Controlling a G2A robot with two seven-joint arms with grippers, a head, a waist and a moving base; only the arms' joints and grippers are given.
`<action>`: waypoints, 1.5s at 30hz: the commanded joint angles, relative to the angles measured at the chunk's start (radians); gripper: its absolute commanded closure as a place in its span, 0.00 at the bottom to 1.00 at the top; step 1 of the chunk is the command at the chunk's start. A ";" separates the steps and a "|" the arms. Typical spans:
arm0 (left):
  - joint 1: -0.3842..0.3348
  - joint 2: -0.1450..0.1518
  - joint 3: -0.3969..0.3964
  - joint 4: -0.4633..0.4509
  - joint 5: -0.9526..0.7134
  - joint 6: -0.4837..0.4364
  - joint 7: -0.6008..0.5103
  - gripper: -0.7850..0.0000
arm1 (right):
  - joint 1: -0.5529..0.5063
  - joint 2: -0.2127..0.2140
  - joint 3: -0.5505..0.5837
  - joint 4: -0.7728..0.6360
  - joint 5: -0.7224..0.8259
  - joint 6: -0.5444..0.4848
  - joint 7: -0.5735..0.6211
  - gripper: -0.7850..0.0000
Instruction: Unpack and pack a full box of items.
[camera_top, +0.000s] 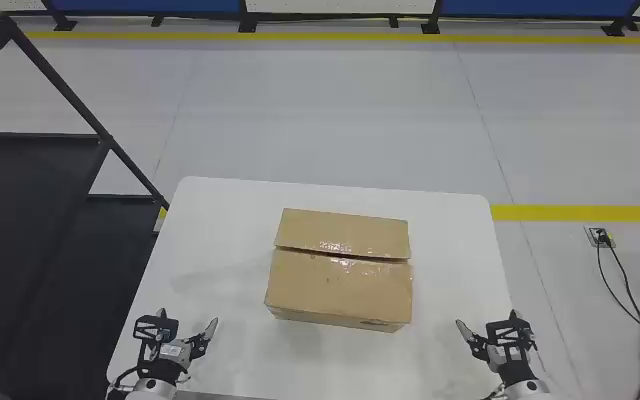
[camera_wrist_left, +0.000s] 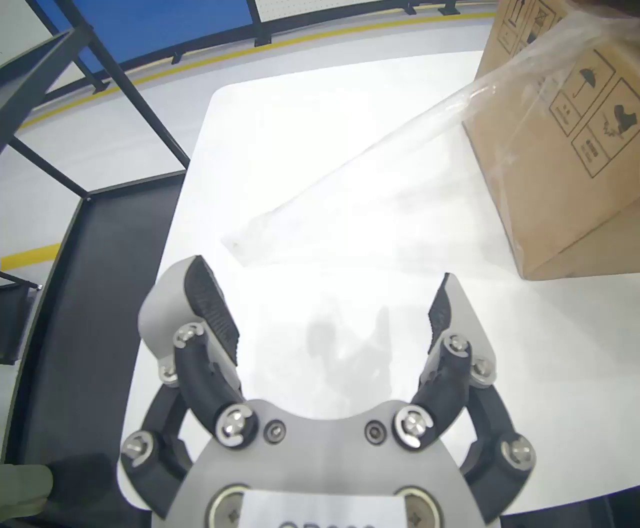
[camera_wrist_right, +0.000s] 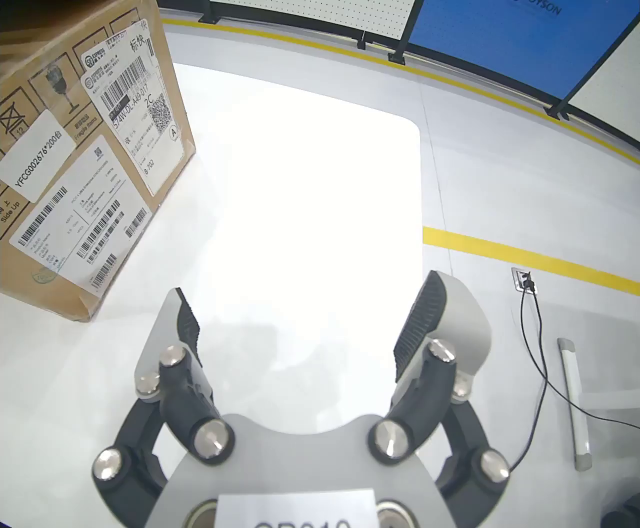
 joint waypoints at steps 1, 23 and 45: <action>0.011 0.001 -0.015 -0.015 0.004 -0.022 0.036 0.00 | 0.002 0.002 0.015 -0.021 0.025 -0.051 0.003 0.00; -0.041 0.008 -0.146 -0.119 -0.244 -0.216 -0.017 0.00 | -0.009 0.006 0.028 -0.303 0.395 -0.292 0.214 0.00; -0.233 -0.006 -0.078 -0.001 -0.512 -0.204 -0.138 0.00 | 0.520 0.012 -0.117 0.187 1.146 -0.439 0.772 0.00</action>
